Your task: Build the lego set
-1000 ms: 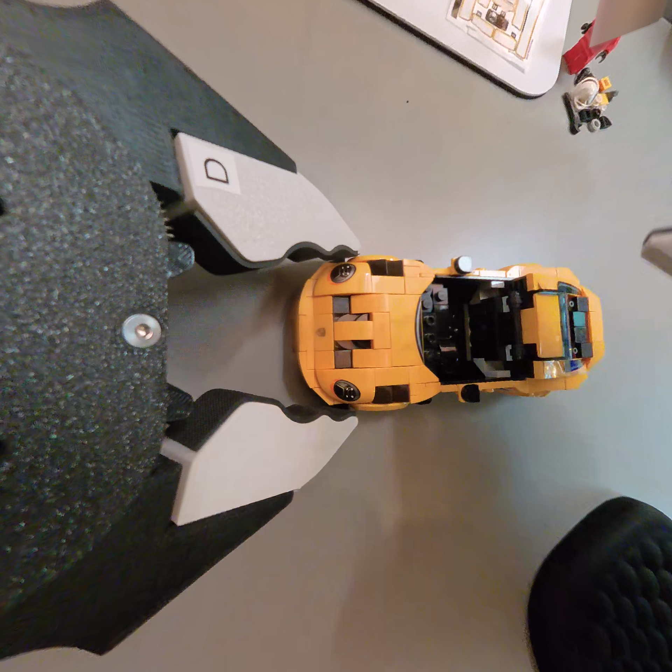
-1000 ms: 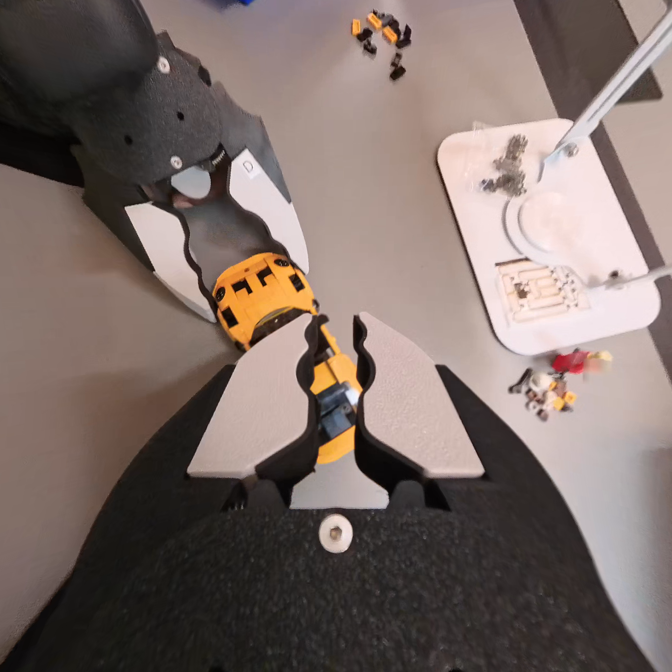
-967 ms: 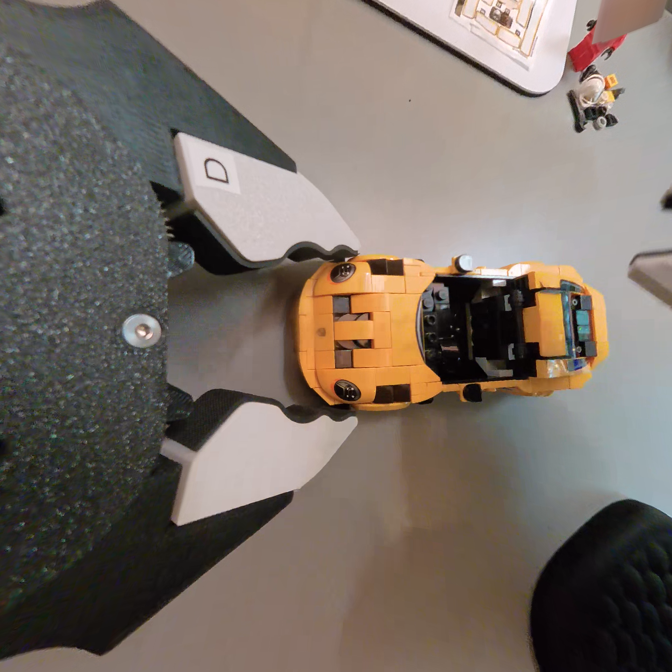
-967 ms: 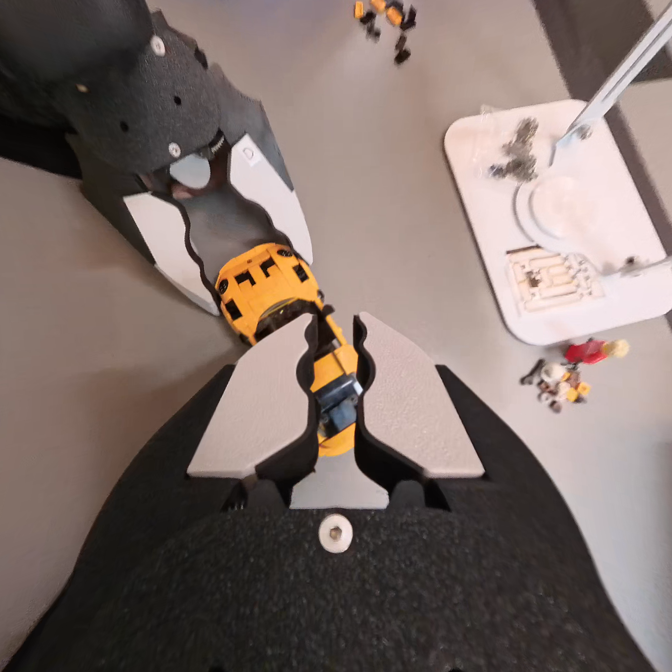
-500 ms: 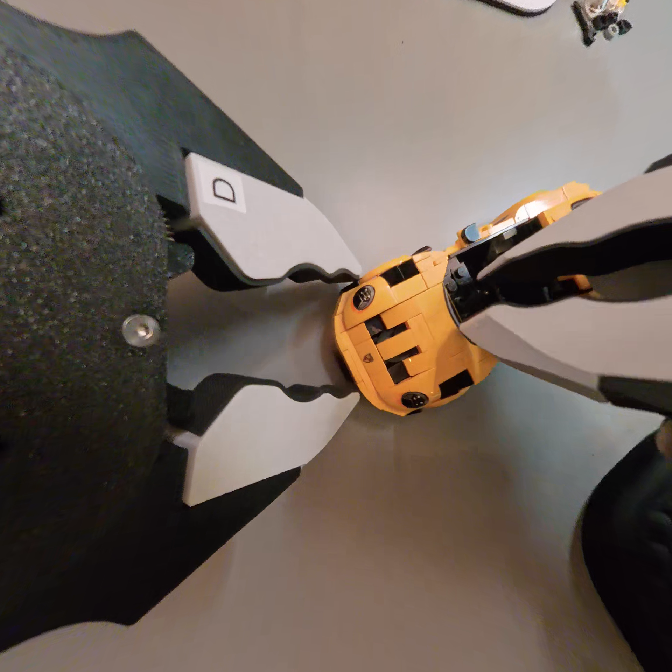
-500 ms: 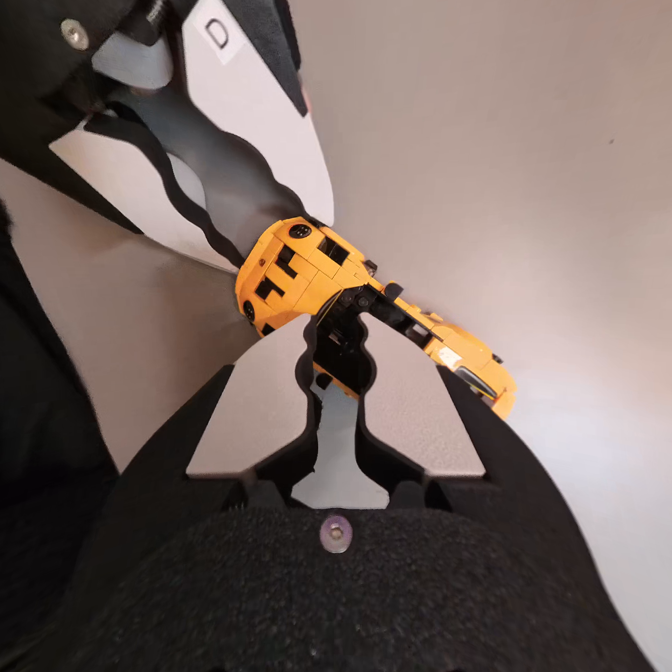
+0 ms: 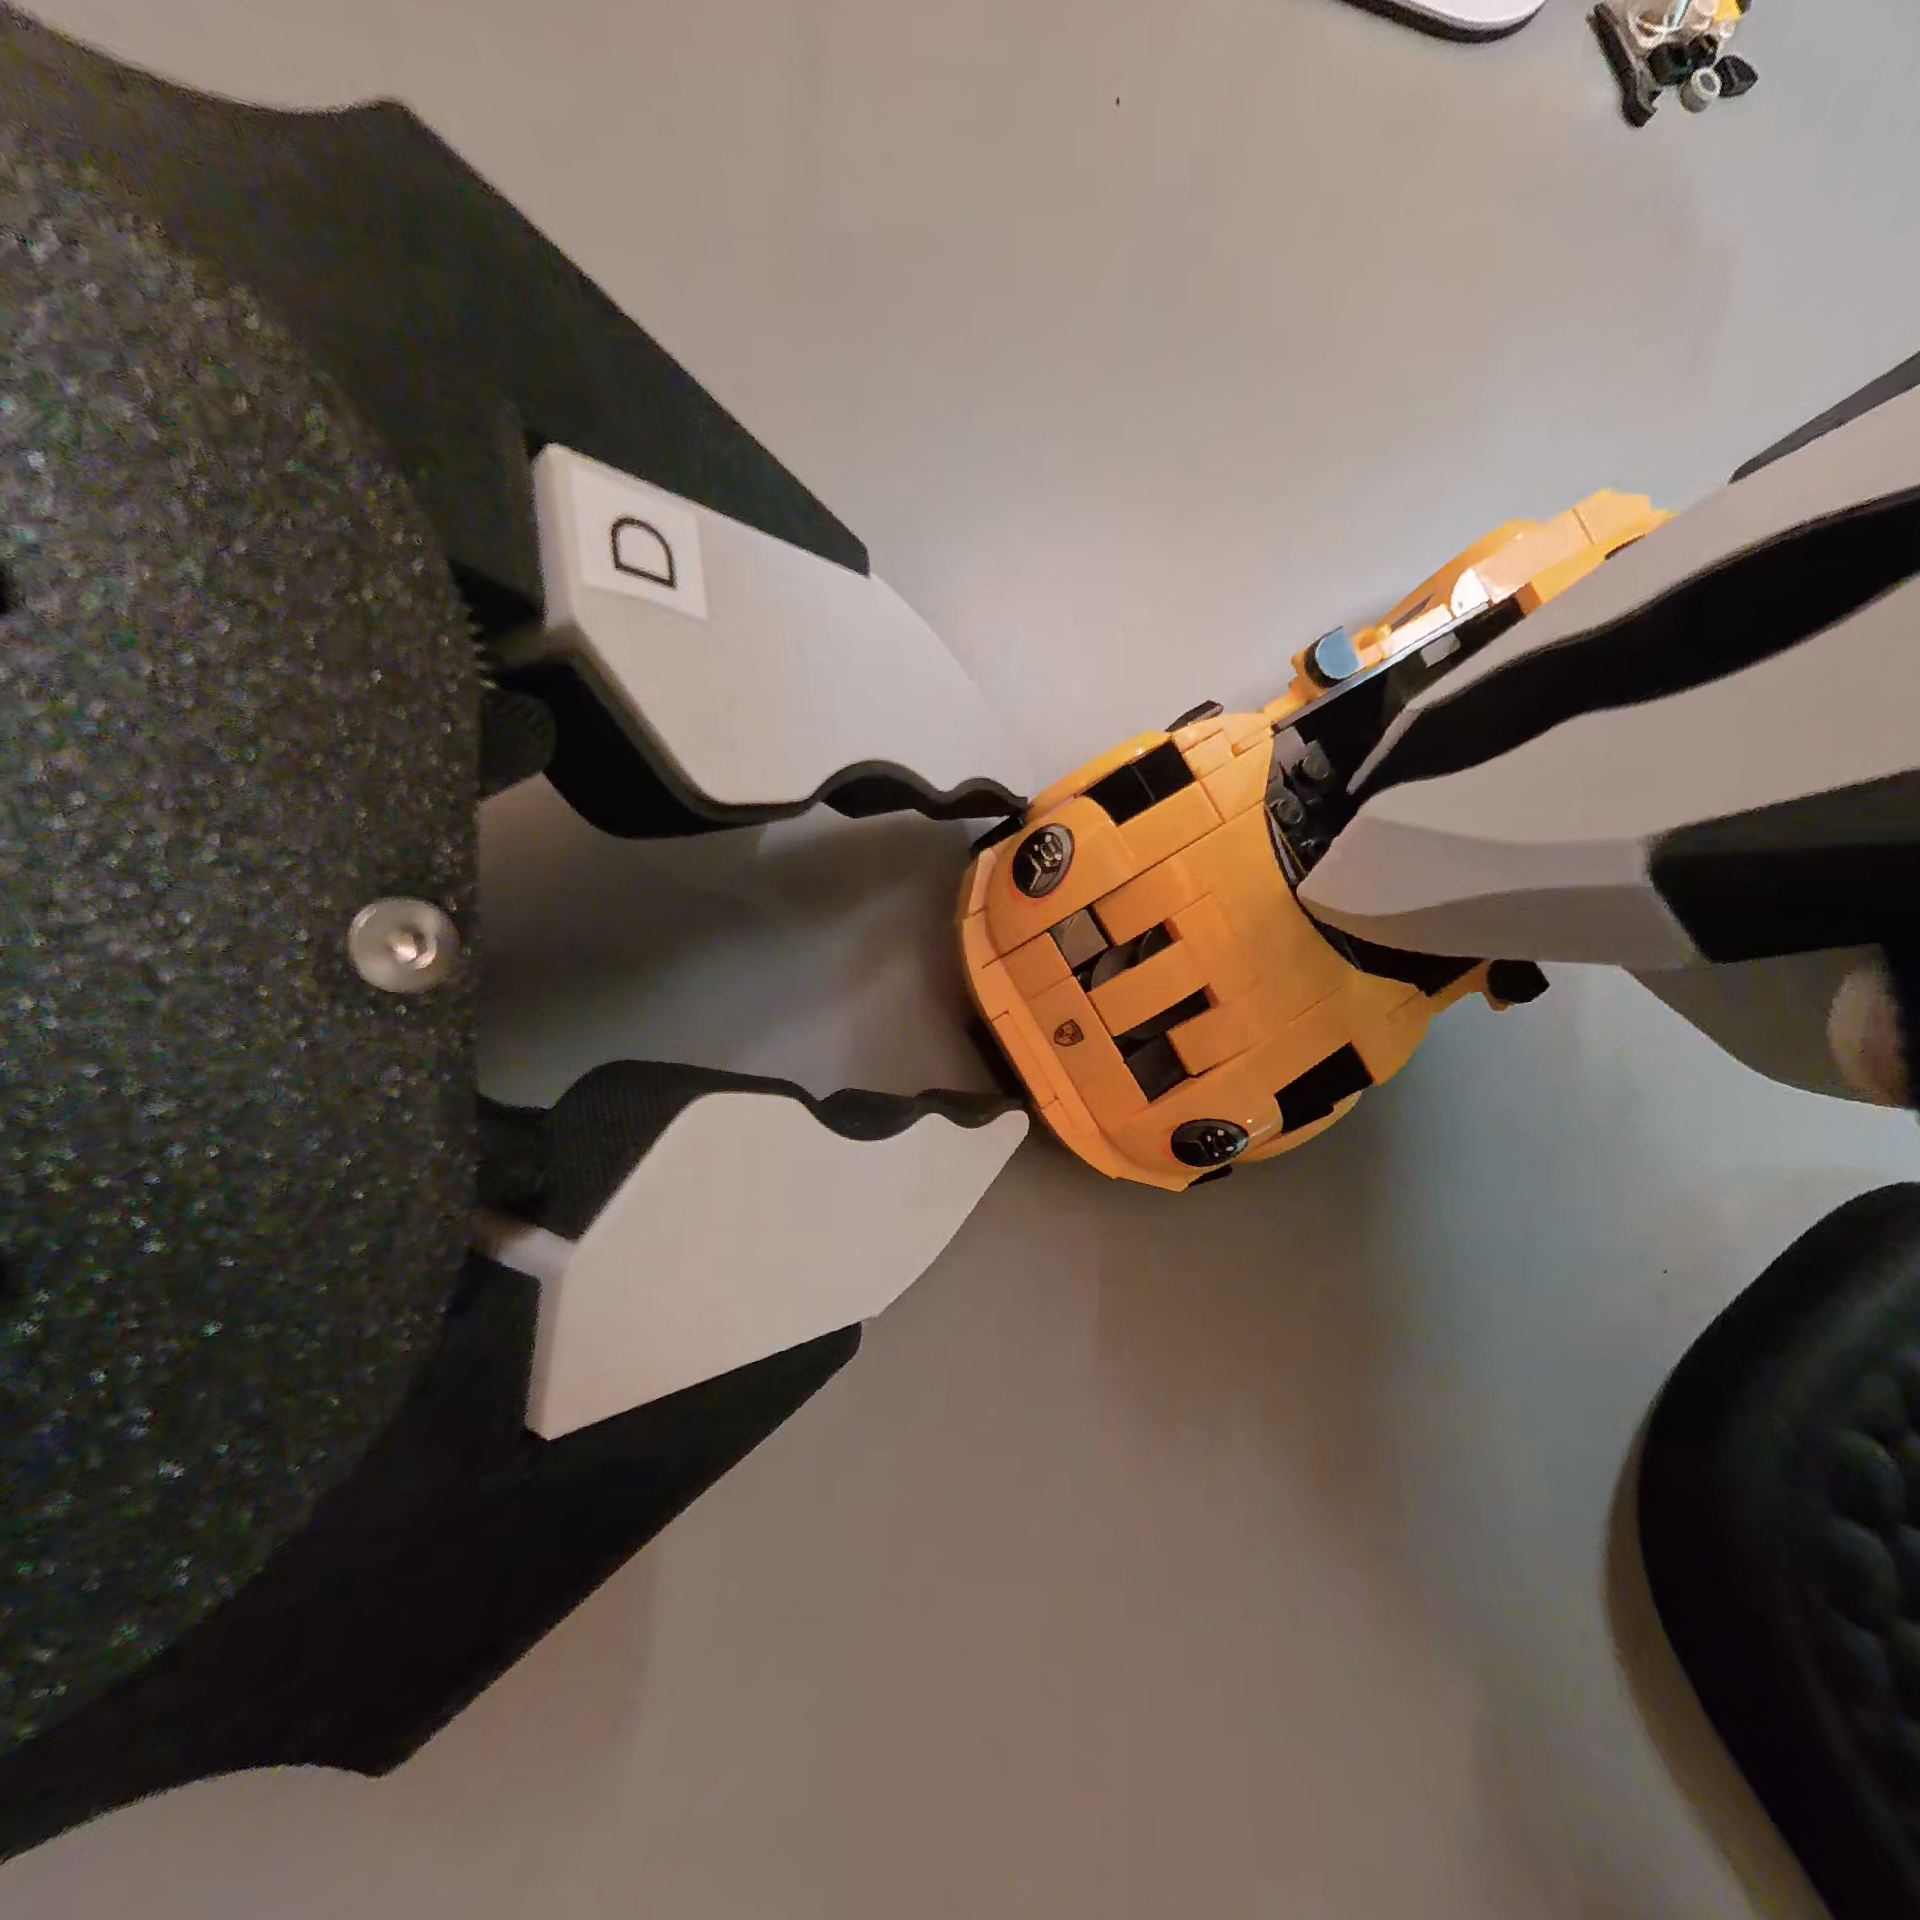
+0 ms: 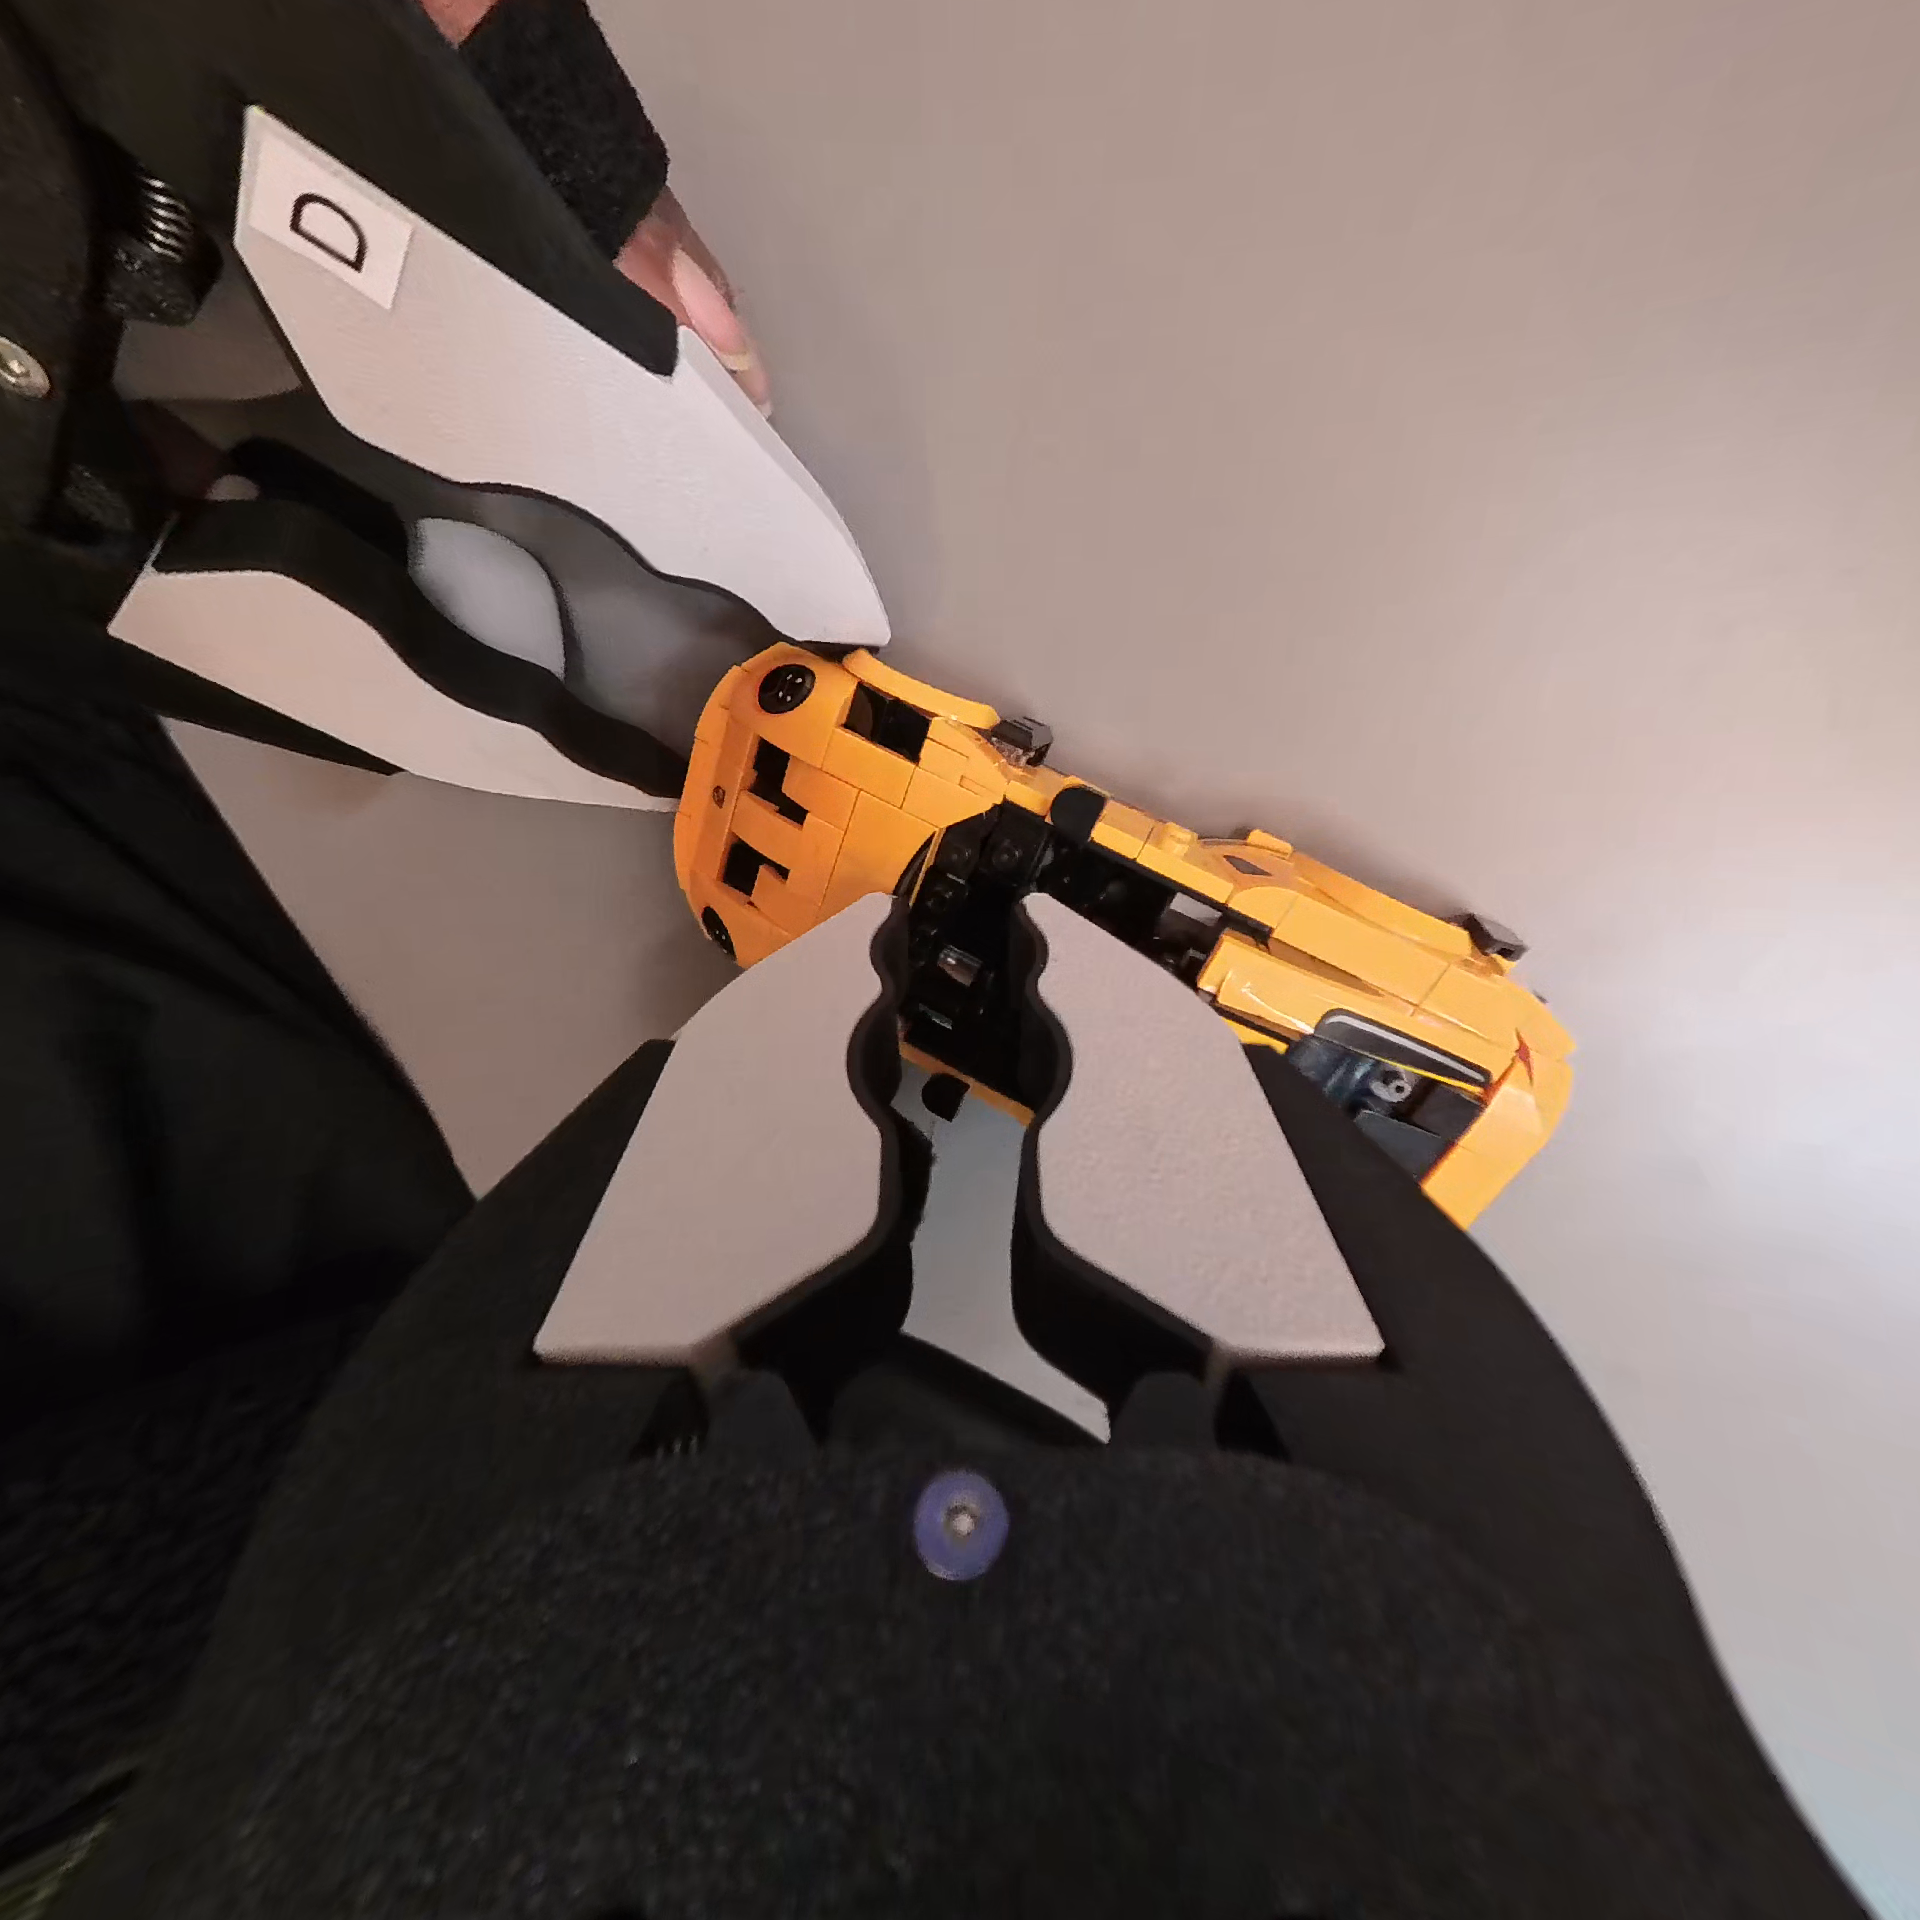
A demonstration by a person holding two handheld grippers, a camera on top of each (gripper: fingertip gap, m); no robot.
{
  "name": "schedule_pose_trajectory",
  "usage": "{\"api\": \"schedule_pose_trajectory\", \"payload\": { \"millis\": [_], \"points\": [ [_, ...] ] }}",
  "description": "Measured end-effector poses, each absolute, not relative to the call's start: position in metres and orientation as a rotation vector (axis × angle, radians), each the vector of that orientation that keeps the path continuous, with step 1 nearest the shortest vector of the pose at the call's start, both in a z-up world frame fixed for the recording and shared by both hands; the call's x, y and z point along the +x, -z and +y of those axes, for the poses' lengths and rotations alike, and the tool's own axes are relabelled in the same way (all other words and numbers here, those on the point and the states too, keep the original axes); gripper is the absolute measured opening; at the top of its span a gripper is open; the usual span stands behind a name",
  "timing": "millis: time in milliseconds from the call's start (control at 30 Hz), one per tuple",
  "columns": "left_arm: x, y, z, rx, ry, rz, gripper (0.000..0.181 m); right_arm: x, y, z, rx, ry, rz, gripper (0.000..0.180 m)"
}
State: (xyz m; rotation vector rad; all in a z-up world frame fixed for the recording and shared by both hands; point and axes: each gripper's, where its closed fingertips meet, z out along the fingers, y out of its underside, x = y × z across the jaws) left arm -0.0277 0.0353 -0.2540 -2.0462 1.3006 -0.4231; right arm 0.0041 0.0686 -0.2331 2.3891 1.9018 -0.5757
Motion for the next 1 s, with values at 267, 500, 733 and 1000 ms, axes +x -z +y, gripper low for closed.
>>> {"api": "schedule_pose_trajectory", "payload": {
  "millis": [267,500,733,1000],
  "points": [
    [-0.026,0.254,0.035,-2.063,0.426,1.281,0.05,0.005,0.233,0.067,2.38,0.569,1.843,0.018],
    [-0.026,0.255,0.035,-2.076,0.444,1.275,0.05,0.005,0.234,0.067,2.354,0.558,1.844,0.017],
    [-0.025,0.255,0.035,-2.08,0.45,1.276,0.05,0.005,0.234,0.067,2.338,0.561,1.844,0.017],
    [-0.026,0.255,0.035,-2.081,0.437,1.264,0.05,0.002,0.223,0.065,2.404,0.708,1.902,0.02]
  ]
}}
